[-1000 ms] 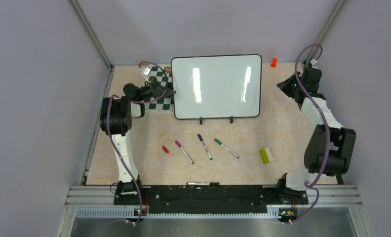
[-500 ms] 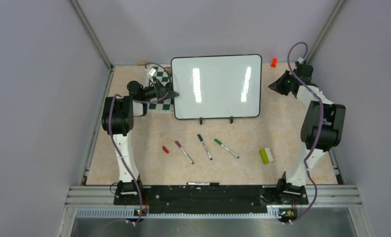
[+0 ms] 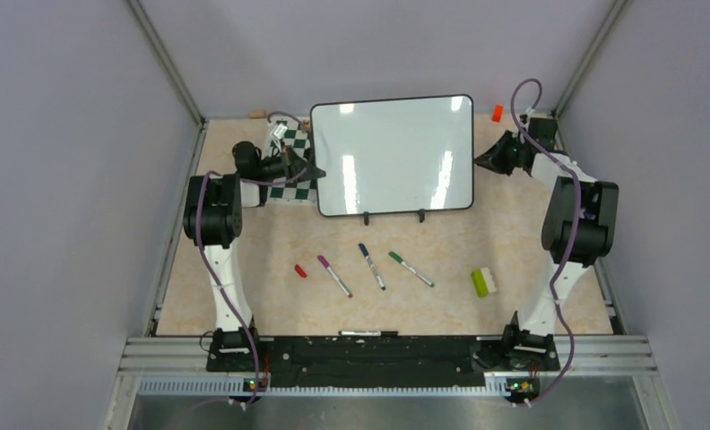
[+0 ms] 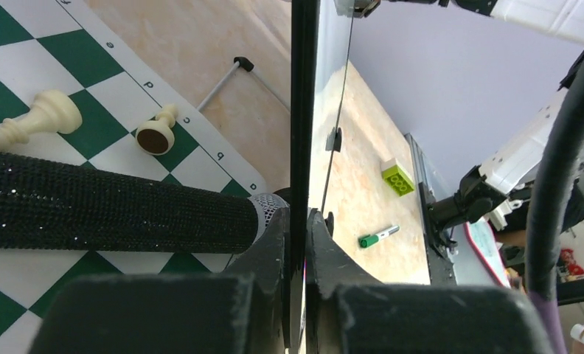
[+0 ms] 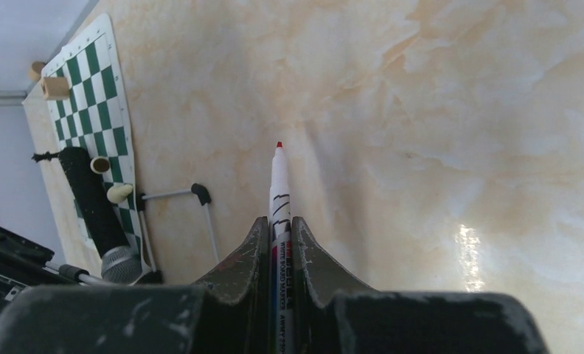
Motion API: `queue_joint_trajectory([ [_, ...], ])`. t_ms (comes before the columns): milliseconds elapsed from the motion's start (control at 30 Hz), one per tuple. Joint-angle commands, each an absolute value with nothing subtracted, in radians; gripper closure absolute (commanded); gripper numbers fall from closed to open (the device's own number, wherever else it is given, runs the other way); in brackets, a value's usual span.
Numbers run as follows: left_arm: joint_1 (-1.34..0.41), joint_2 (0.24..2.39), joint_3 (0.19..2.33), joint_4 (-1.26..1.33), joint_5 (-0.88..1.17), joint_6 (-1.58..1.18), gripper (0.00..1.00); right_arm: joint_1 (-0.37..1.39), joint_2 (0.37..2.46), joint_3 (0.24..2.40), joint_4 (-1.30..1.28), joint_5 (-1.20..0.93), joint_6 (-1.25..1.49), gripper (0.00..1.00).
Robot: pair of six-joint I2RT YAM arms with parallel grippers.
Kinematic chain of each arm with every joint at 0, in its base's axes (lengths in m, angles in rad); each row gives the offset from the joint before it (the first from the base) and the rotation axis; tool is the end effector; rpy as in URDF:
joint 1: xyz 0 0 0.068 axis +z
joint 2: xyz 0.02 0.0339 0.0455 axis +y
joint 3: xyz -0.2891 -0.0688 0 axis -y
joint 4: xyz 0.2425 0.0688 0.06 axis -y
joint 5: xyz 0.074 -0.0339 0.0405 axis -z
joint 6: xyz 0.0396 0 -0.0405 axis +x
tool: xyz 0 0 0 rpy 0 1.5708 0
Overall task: Write a sentence on the whiteboard
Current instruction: Move the whiteboard to the center of the board.
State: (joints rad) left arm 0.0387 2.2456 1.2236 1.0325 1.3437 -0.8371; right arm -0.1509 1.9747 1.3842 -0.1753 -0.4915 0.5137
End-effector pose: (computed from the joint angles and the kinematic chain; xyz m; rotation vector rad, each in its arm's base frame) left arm 0.4624 -0.0207 0.1645 0.4348 1.7839 -1.6109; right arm 0.4447 -0.0487 0.2187 0.5250 2.2841 0.7539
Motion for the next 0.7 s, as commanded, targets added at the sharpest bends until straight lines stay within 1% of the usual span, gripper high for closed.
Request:
queue_joint_trajectory([
  [0, 0.023, 2.214, 1.229, 0.941, 1.335, -0.746, 1.0, -0.131, 1.975, 1.412, -0.15, -0.57, 0.486, 1.0],
  [167, 0.012, 2.187, 1.195, 0.935, 1.346, -0.725, 1.0, -0.12, 1.924, 1.334, -0.113, -0.608, 0.493, 1.0],
  [400, 0.005, 2.17, 1.133, 1.062, 1.361, -0.82, 1.0, -0.12, 1.861, 1.25, -0.073, -0.644, 0.511, 1.0],
  [667, 0.005, 2.135, 1.066, 1.101, 1.381, -0.835, 1.0, -0.12, 1.801, 1.186, -0.042, -0.68, 0.527, 1.0],
])
